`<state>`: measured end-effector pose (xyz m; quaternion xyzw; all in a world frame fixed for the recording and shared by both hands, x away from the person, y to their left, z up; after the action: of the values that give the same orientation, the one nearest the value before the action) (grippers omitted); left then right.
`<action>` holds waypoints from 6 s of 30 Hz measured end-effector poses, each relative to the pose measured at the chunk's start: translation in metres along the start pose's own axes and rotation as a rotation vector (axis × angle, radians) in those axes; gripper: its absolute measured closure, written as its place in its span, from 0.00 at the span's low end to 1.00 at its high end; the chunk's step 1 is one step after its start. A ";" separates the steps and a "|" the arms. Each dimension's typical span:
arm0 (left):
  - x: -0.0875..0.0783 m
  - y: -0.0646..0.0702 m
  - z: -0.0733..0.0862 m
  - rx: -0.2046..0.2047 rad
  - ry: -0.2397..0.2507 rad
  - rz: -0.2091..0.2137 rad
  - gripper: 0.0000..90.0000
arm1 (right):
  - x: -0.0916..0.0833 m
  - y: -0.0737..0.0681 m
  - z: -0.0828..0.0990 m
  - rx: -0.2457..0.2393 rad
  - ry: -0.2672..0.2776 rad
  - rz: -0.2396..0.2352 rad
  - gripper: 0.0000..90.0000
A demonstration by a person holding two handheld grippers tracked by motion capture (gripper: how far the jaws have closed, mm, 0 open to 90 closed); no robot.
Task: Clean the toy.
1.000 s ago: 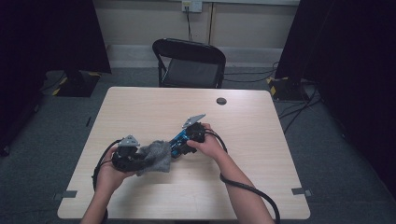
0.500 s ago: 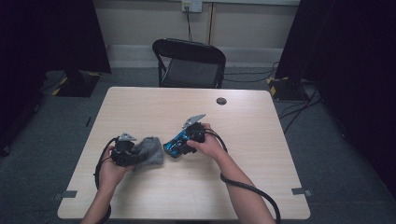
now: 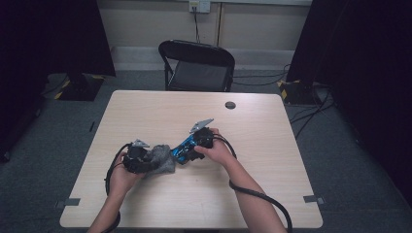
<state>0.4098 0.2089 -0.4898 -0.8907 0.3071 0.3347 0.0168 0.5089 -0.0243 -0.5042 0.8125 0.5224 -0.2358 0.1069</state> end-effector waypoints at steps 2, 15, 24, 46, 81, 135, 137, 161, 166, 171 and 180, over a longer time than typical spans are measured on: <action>0.000 0.002 0.000 0.004 -0.012 0.010 0.78 | 0.000 0.000 0.000 -0.001 -0.003 -0.001 0.00; 0.001 0.021 0.003 0.012 -0.029 0.078 0.79 | 0.000 0.000 -0.001 0.000 -0.006 -0.001 0.00; 0.000 0.037 0.005 0.042 -0.049 0.111 0.78 | 0.000 0.000 -0.001 0.000 -0.008 -0.001 0.00; 0.004 0.068 0.009 0.100 -0.070 0.199 0.78 | 0.000 0.000 -0.001 0.000 -0.014 -0.001 0.00; -0.049 0.017 0.000 -0.014 0.103 0.113 0.78 | 0.000 0.000 -0.001 0.003 -0.010 -0.001 0.00; -0.016 -0.002 0.024 0.229 0.044 -0.010 0.41 | 0.000 -0.001 -0.001 0.001 -0.012 -0.001 0.00; -0.014 -0.004 0.022 0.177 0.054 -0.063 0.43 | 0.000 0.000 -0.001 0.001 -0.010 0.000 0.00; -0.032 -0.038 0.031 0.244 0.037 0.020 0.44 | 0.000 -0.001 0.000 0.000 -0.004 0.000 0.00; -0.031 -0.033 0.025 0.142 -0.002 -0.035 0.68 | 0.000 -0.001 0.000 0.001 0.000 0.000 0.00; -0.034 -0.040 0.009 -0.095 0.079 -0.073 0.81 | 0.000 -0.001 0.001 0.001 0.008 0.001 0.00; 0.010 -0.039 -0.046 -0.114 0.160 -0.195 0.83 | 0.000 -0.001 0.001 0.001 0.013 -0.001 0.00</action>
<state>0.4650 0.2245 -0.4669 -0.9397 0.1999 0.2764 -0.0257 0.5079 -0.0249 -0.5050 0.8137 0.5235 -0.2308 0.1029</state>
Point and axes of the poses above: each handheld gripper's, and its own axes: x roughly forward along the jaws, z roughly out of its underside, y roughly to its right, the point moved 2 cm from there along x, roughly forward along the jaws, and after that the axes turned 14 degrees about y, right-handed, at the moved point
